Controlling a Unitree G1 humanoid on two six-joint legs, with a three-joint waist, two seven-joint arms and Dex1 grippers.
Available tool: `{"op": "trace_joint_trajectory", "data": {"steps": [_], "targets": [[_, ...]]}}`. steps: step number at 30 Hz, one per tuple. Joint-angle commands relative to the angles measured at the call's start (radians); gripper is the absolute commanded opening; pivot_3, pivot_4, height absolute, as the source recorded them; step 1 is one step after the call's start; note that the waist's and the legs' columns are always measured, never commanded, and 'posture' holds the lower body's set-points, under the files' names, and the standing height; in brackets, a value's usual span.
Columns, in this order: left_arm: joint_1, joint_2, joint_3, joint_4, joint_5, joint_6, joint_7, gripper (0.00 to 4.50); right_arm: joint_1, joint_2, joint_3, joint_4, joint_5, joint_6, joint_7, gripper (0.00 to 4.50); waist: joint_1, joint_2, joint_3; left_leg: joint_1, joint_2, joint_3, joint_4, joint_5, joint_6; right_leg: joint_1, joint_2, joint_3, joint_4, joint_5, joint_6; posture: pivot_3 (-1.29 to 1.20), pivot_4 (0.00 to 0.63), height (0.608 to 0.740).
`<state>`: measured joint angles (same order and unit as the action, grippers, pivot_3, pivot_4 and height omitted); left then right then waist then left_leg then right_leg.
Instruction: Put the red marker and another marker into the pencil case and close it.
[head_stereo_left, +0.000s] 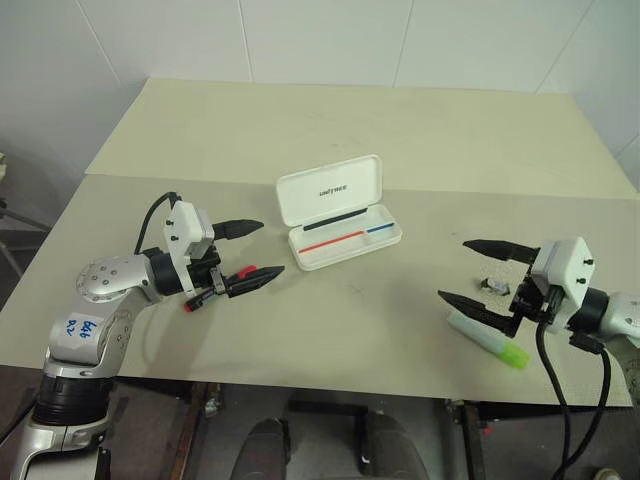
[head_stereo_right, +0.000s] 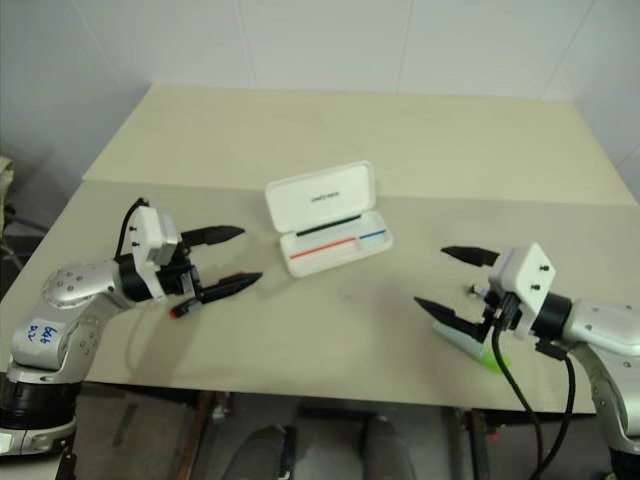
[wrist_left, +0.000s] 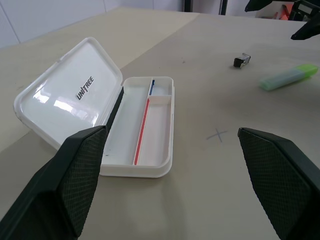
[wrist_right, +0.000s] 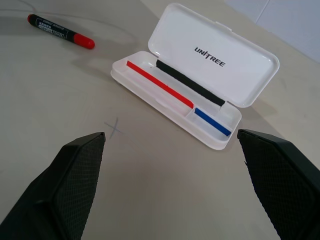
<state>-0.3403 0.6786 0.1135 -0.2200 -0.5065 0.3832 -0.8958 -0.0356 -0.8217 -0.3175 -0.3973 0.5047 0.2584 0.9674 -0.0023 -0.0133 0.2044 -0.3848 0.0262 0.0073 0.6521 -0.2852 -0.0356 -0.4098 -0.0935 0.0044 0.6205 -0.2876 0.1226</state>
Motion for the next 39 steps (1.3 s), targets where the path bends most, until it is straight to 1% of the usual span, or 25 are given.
{"op": "trace_joint_trajectory", "data": {"steps": [1,6,10,16,17,19,22,29,39], "targets": [[-0.007,0.01,0.019,-0.022,0.002,-0.006,0.005,4.47,-0.042,0.01,0.016,-0.009,-0.001,-0.016,-0.016,4.5,0.0,0.0,0.0,0.0,0.0,0.0,0.0,0.0,0.0,0.0,0.0,0.0,0.0,0.0,0.0,0.0,0.15,0.74],[-0.021,-0.012,-0.005,0.017,0.034,-0.041,0.012,4.47,-0.041,0.033,0.051,-0.014,-0.022,-0.026,-0.024,4.5,0.001,0.0,0.0,0.0,0.0,0.0,-0.001,0.0,0.0,0.0,0.0,0.0,0.0,0.0,0.0,0.0,0.15,0.74],[-0.023,-0.031,-0.016,0.031,0.048,-0.047,0.021,4.47,-0.074,0.046,0.078,-0.024,-0.03,-0.012,-0.046,4.5,0.001,0.0,0.0,-0.001,0.0,0.0,0.0,0.0,0.0,0.0,0.0,0.0,0.0,0.0,0.0,0.0,0.15,0.74],[-0.035,-0.069,-0.084,0.025,0.098,-0.029,0.058,4.47,-0.134,0.059,0.106,-0.009,-0.034,-0.021,-0.051,4.5,0.001,0.0,0.0,0.0,0.0,0.0,0.001,0.0,0.0,0.0,0.0,0.0,0.0,0.001,0.001,0.0,0.15,0.74],[-0.034,-0.069,-0.087,0.033,0.107,-0.035,0.059,4.07,-0.136,0.065,0.115,-0.015,-0.037,-0.02,-0.058,4.5,0.001,0.0,0.0,0.0,0.0,0.0,0.001,0.0,0.0,0.0,0.0,0.0,0.0,0.001,0.001,0.0,0.15,0.74],[-0.031,-0.077,-0.091,0.06,0.151,-0.072,0.09,3.53,-0.131,0.075,0.126,-0.025,-0.042,-0.022,-0.065,4.5,0.0,0.0,0.0,0.0,0.0,0.0,0.001,0.0,0.0,0.0,0.001,0.0,0.0,0.001,0.001,0.0,0.15,0.74],[-0.048,-0.08,-0.104,0.092,0.17,-0.067,0.094,2.56,-0.139,0.082,0.132,-0.059,-0.031,-0.001,-0.078,4.5,0.001,0.0,0.0,0.0,0.0,0.0,0.001,0.0,0.0,0.0,0.001,0.0,0.001,0.001,0.001,0.0,0.15,0.74],[-0.114,-0.132,-0.163,0.19,0.241,-0.078,0.114,2.56,-0.135,0.102,0.143,-0.096,-0.033,0.005,-0.119,4.5,0.004,0.0,0.0,-0.001,0.0,0.0,0.003,0.0,0.0,0.0,0.001,0.0,0.001,0.001,0.001,0.0,0.15,0.74],[-0.184,-0.179,-0.212,0.265,0.281,-0.08,0.092,2.56,-0.147,0.138,0.183,-0.131,-0.049,0.005,-0.178,4.5,0.002,0.0,0.0,-0.001,0.0,0.0,0.003,0.0,0.0,0.0,0.001,0.0,0.002,0.001,0.001,0.0,0.15,0.74]]}}
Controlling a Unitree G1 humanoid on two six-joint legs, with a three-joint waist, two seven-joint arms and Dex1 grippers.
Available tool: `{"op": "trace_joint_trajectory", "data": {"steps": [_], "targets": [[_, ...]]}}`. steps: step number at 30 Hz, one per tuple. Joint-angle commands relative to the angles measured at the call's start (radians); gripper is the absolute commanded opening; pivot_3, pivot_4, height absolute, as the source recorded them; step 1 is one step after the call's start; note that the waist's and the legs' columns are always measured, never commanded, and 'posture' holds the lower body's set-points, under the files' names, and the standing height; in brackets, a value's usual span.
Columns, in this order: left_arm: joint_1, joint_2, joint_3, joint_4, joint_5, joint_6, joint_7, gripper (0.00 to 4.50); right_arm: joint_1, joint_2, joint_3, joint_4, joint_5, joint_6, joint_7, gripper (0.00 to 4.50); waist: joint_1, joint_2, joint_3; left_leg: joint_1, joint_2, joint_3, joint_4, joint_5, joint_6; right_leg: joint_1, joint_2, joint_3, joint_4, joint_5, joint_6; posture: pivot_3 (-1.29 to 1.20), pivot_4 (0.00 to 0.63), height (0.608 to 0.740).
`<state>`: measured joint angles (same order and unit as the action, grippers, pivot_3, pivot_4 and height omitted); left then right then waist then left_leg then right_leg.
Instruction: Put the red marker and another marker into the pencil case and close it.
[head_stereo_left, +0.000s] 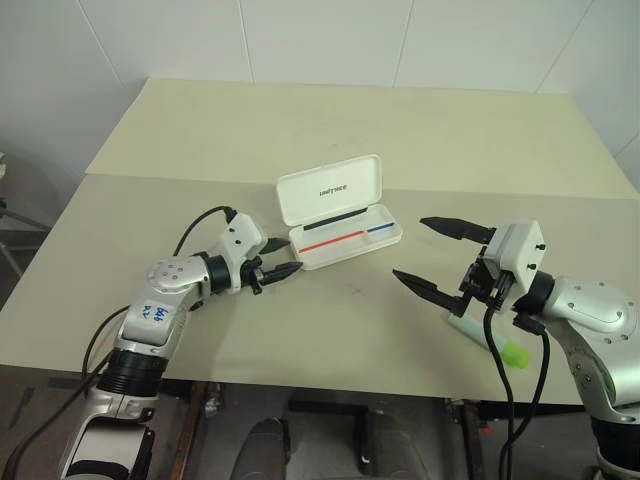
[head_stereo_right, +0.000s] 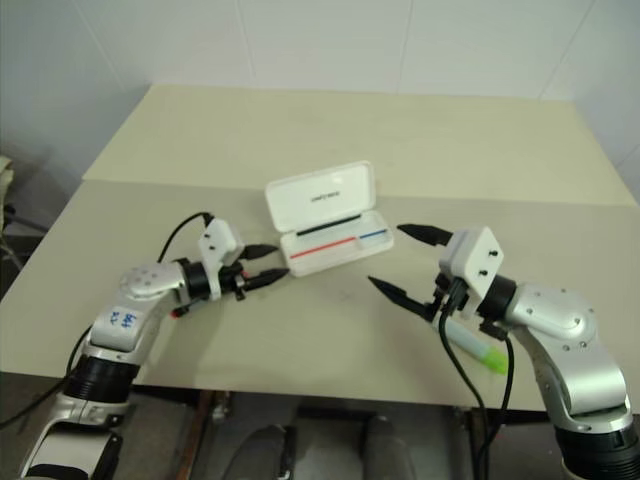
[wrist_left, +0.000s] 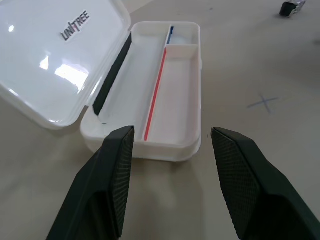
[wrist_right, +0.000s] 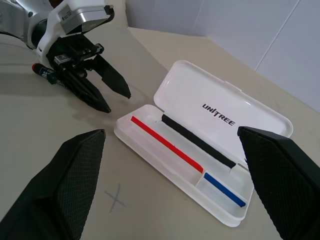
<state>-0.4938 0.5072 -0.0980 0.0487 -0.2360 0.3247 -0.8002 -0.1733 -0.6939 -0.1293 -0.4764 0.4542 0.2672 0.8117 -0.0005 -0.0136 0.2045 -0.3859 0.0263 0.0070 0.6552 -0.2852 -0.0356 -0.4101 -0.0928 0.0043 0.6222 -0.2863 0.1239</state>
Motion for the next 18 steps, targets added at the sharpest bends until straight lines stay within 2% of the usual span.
{"op": "trace_joint_trajectory", "data": {"steps": [1,18], "targets": [[-0.038,-0.011,-0.005,0.002,0.011,-0.016,-0.007,2.56,-0.009,0.012,-0.003,-0.054,0.0,-0.004,-0.027,4.5,0.0,0.0,0.0,0.0,0.0,0.0,0.0,0.0,0.0,0.0,0.0,0.0,0.0,0.0,0.0,0.0,0.15,0.74],[-0.152,-0.077,-0.096,0.138,0.105,-0.03,-0.027,2.56,-0.006,0.06,0.016,-0.097,-0.03,-0.007,-0.102,4.5,0.0,0.0,0.0,-0.001,0.0,0.0,0.001,0.0,0.0,0.0,0.0,0.0,0.0,0.0,0.0,0.0,0.15,0.74]]}}
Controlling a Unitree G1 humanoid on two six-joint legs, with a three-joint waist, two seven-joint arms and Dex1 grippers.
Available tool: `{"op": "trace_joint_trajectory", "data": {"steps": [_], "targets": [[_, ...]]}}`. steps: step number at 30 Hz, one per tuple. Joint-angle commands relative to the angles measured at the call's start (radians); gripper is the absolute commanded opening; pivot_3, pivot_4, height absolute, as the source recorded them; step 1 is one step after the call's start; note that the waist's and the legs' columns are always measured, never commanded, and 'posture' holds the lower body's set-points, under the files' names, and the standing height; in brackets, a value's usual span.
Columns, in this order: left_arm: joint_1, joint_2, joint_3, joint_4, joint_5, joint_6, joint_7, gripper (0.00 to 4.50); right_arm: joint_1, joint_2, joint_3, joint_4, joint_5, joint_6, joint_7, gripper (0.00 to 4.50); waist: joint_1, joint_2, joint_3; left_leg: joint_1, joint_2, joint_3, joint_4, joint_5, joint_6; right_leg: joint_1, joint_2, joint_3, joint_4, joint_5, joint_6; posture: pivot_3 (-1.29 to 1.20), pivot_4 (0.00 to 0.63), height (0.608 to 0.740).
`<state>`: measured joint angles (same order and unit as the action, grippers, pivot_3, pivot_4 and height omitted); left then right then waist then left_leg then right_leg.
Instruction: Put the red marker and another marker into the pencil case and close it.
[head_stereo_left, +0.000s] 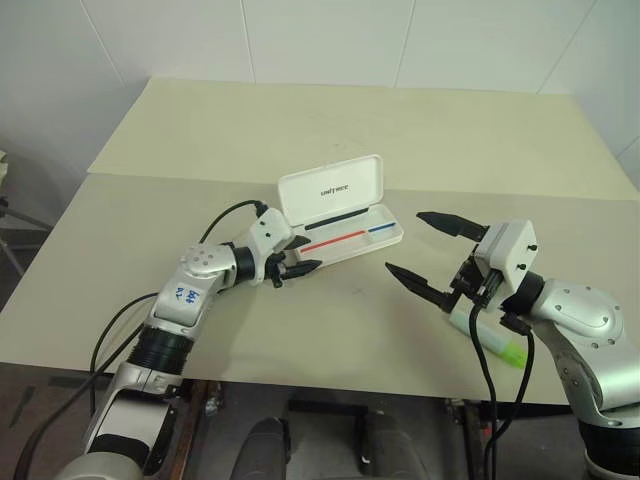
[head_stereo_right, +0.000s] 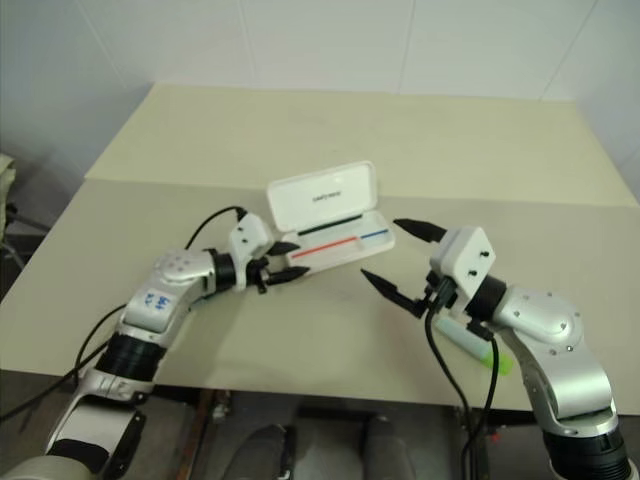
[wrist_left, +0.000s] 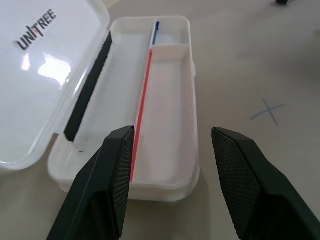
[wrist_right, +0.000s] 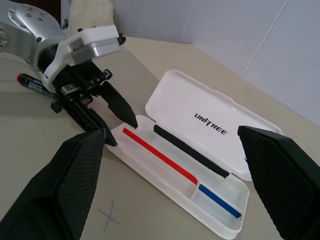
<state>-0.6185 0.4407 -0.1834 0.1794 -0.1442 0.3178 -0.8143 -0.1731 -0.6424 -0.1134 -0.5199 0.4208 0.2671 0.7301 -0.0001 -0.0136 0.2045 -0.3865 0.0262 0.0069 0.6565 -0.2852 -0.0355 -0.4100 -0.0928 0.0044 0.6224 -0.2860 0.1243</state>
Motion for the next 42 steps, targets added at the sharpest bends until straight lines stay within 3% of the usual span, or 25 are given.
{"op": "trace_joint_trajectory", "data": {"steps": [1,25,29,34,42], "targets": [[-0.031,-0.014,-0.018,0.016,0.024,-0.024,-0.01,2.56,-0.005,0.012,0.0,-0.057,0.001,-0.006,-0.023,4.5,0.0,0.0,0.0,0.0,0.0,0.0,0.0,0.0,0.0,0.0,0.0,0.0,0.0,0.0,0.0,0.0,0.15,0.74],[-0.052,-0.064,-0.083,0.121,0.141,-0.031,-0.001,2.56,-0.031,0.036,0.011,-0.077,0.0,0.012,-0.056,4.5,-0.002,0.0,0.0,0.0,0.0,0.0,0.002,0.0,0.0,0.0,0.0,0.0,0.002,0.001,0.0,0.0,0.15,0.74],[-0.054,-0.064,-0.085,0.124,0.148,-0.024,-0.003,1.71,-0.038,0.035,0.013,-0.073,0.001,0.012,-0.056,4.5,-0.002,0.0,0.0,0.001,0.0,0.0,0.002,0.0,0.0,0.0,0.0,0.0,0.002,0.001,0.0,0.0,0.15,0.74],[-0.067,-0.06,-0.093,0.116,0.157,-0.021,-0.02,0.02,-0.045,0.033,0.013,-0.068,0.003,0.014,-0.053,4.5,-0.002,0.0,0.0,0.001,0.0,0.0,0.002,0.0,0.001,0.0,0.0,0.0,0.002,0.001,0.0,0.0,0.15,0.74],[-0.066,-0.001,-0.128,0.001,0.146,-0.055,-0.138,0.02,-0.017,-0.013,-0.022,-0.058,0.035,0.033,-0.001,4.5,-0.001,0.0,0.0,0.0,0.0,0.0,0.001,0.0,0.001,0.0,0.001,0.001,0.001,0.001,0.0,0.0,0.15,0.74]]}}
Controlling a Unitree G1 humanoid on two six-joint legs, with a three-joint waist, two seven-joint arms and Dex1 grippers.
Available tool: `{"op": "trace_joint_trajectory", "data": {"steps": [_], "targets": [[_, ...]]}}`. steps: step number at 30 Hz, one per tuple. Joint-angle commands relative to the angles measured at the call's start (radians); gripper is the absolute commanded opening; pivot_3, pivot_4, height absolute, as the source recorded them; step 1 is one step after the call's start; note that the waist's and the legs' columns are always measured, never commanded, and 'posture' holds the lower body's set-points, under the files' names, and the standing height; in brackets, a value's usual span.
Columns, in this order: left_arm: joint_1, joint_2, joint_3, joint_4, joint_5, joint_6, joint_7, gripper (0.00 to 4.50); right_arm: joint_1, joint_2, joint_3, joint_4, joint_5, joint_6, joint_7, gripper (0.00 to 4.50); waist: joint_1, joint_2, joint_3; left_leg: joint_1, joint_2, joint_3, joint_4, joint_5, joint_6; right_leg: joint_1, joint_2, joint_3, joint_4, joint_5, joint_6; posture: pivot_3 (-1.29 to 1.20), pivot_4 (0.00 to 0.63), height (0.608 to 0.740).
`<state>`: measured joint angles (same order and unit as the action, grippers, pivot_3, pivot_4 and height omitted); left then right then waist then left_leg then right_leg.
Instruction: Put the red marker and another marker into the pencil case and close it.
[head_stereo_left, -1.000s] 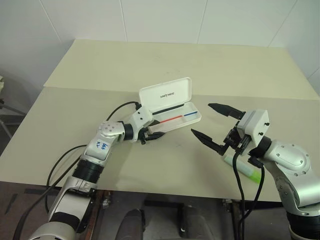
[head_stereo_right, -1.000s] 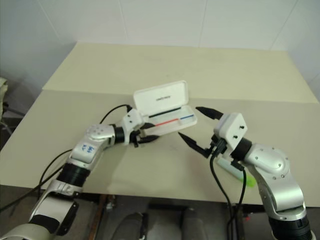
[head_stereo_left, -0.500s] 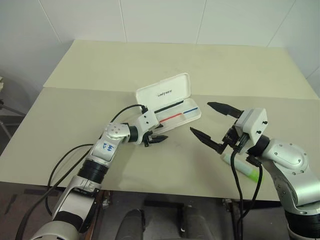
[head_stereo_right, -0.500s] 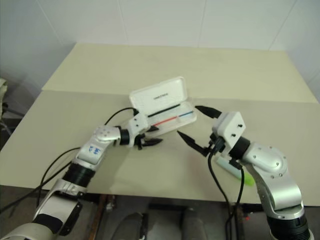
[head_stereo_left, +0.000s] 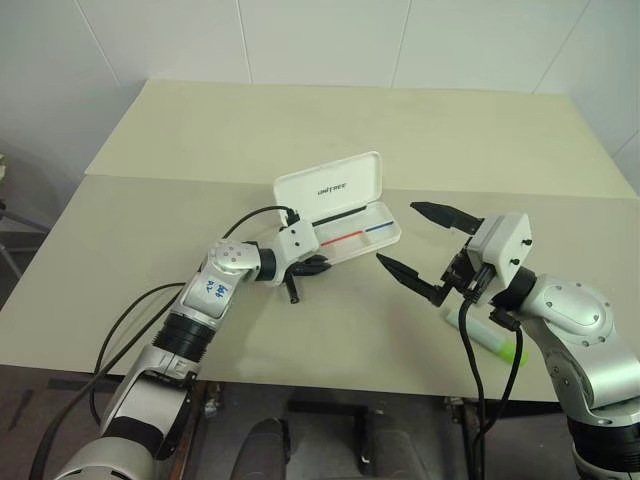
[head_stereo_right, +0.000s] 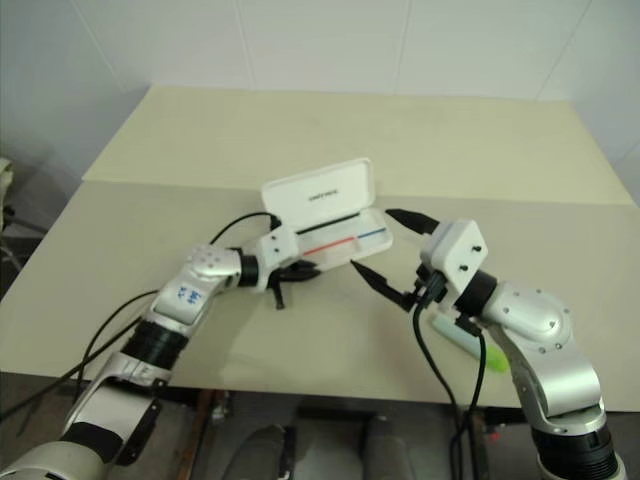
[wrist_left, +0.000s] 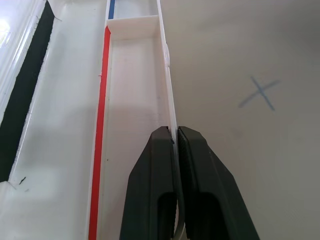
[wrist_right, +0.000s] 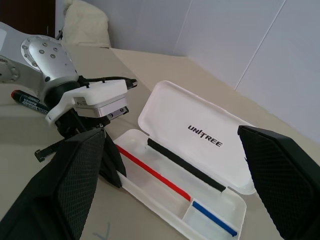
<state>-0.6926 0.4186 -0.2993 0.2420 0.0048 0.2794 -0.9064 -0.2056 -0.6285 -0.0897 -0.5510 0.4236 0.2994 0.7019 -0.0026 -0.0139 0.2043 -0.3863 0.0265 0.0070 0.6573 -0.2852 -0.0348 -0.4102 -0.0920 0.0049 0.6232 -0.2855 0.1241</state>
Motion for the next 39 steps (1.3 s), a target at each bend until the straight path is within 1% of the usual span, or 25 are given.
{"op": "trace_joint_trajectory", "data": {"steps": [1,8,15,22,34,36,37,39], "targets": [[0.011,0.032,-0.014,-0.079,-0.003,-0.016,-0.058,0.02,0.027,-0.038,-0.058,-0.025,0.039,0.003,0.039,4.5,0.002,0.0,0.0,0.0,0.0,0.0,0.0,0.0,0.0,0.0,0.0,0.0,0.0,0.0,0.0,0.0,0.15,0.74],[0.063,0.095,-0.019,-0.205,-0.026,0.008,-0.134,0.02,0.152,-0.134,-0.174,-0.028,0.094,0.011,0.134,4.5,0.004,0.0,0.0,-0.002,0.0,0.0,0.0,-0.001,0.002,0.0,0.0,0.0,-0.003,0.0,0.0,0.0,0.15,0.74],[0.083,0.095,-0.033,-0.259,-0.036,0.002,-0.168,0.02,0.262,-0.179,-0.276,-0.054,0.133,0.024,0.169,4.5,0.005,0.0,0.0,-0.001,0.0,0.0,0.002,-0.001,0.002,0.001,0.0,0.0,-0.002,0.0,0.0,0.0,0.15,0.74],[0.083,0.093,-0.049,-0.264,-0.036,-0.009,-0.196,0.02,0.277,-0.172,-0.28,-0.095,0.141,0.046,0.14,4.5,0.002,0.0,0.0,-0.001,0.0,0.0,0.002,-0.001,0.002,0.001,0.0,0.0,-0.001,0.0,0.0,0.0,0.15,0.74],[0.078,0.082,-0.074,-0.155,-0.014,-0.13,-0.21,0.02,0.233,-0.162,-0.234,-0.122,0.139,0.067,0.094,4.5,0.003,0.0,0.0,-0.001,0.0,0.0,0.003,-0.001,0.002,0.001,0.0,0.001,-0.001,0.0,0.0,0.0,0.15,0.74],[0.077,0.08,-0.077,-0.147,-0.016,-0.14,-0.216,0.59,0.224,-0.16,-0.226,-0.123,0.139,0.07,0.09,4.5,0.004,0.0,0.0,-0.001,0.0,0.0,0.003,-0.001,0.002,0.001,0.0,0.001,-0.001,0.0,0.0,0.0,0.15,0.74],[0.077,0.079,-0.077,-0.145,-0.016,-0.143,-0.218,0.8,0.219,-0.159,-0.221,-0.122,0.139,0.072,0.088,4.5,0.004,0.0,0.0,-0.001,0.0,0.0,0.003,-0.001,0.002,0.001,0.0,0.001,-0.001,0.0,0.0,0.0,0.15,0.74],[0.077,0.076,-0.076,-0.146,-0.015,-0.147,-0.216,1.47,0.216,-0.159,-0.219,-0.123,0.14,0.073,0.087,4.5,0.004,0.0,0.0,-0.001,0.0,0.0,0.003,-0.001,0.003,0.001,0.0,0.001,-0.001,0.0,0.0,0.0,0.15,0.74]]}}
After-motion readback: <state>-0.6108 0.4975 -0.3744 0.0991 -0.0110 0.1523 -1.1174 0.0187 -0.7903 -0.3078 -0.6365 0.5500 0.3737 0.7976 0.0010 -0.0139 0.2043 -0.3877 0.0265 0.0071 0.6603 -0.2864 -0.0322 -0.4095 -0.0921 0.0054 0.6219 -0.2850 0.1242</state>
